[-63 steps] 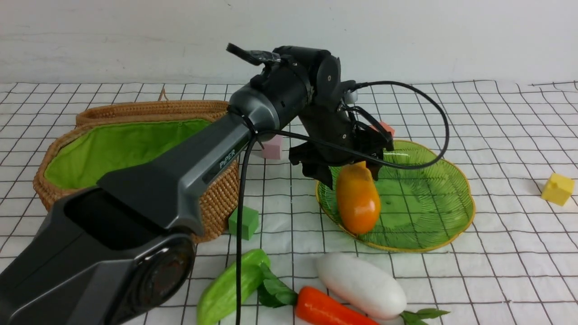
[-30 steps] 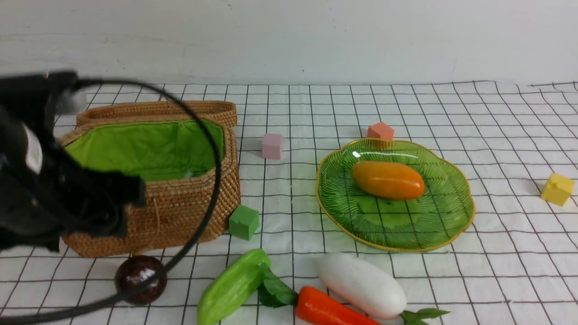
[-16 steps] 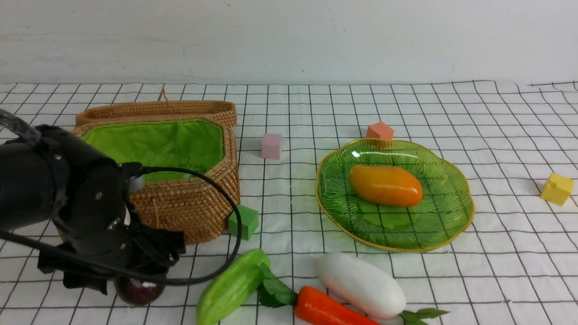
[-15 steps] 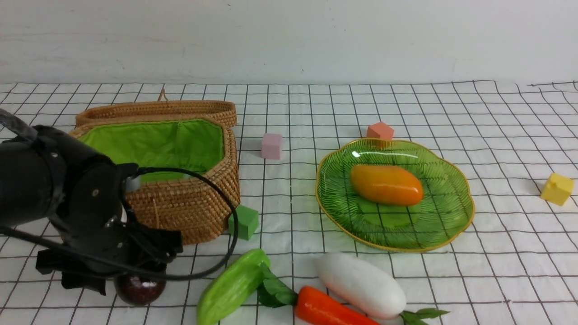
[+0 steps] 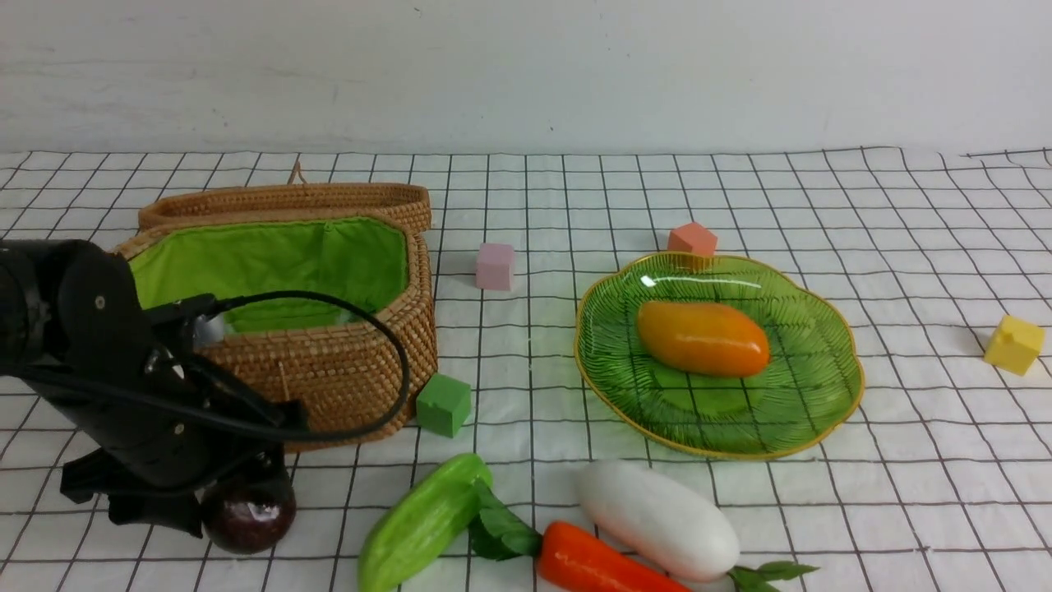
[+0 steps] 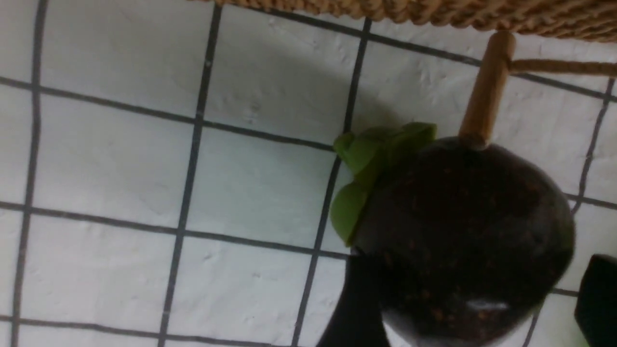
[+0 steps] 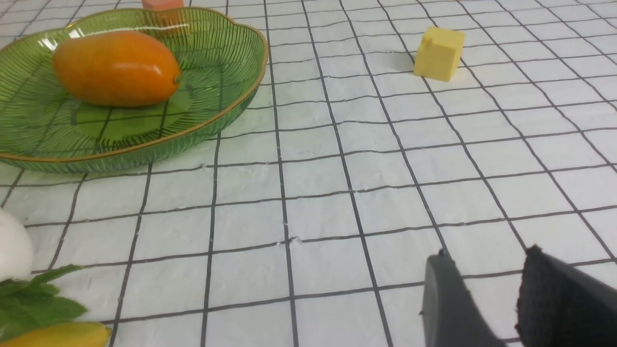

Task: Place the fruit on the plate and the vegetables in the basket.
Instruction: Grab a mangosteen with your left arm and put it on the plate on the right

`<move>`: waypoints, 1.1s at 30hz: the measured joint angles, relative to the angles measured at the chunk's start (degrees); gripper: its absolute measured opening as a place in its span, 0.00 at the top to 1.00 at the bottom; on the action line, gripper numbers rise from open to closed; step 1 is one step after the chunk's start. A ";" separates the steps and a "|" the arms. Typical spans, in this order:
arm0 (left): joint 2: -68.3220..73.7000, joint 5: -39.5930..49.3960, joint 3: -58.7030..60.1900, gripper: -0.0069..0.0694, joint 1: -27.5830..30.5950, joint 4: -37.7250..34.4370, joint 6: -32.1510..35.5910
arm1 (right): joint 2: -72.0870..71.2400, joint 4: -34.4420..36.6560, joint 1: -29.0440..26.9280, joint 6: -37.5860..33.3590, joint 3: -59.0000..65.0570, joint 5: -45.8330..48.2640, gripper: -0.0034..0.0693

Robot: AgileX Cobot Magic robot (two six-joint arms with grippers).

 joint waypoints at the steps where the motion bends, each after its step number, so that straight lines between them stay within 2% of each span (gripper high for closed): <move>1: 0.93 -0.25 0.00 0.19 0.00 0.00 0.00 | 0.00 0.00 0.00 0.00 0.00 0.00 0.62; 18: 3.38 -1.51 -0.37 0.22 0.05 -1.07 0.73 | 0.00 0.00 0.00 0.00 0.00 0.00 0.62; 33: -4.19 4.14 -0.12 0.22 0.05 -0.24 1.55 | 0.00 0.00 0.00 0.00 0.00 0.00 0.62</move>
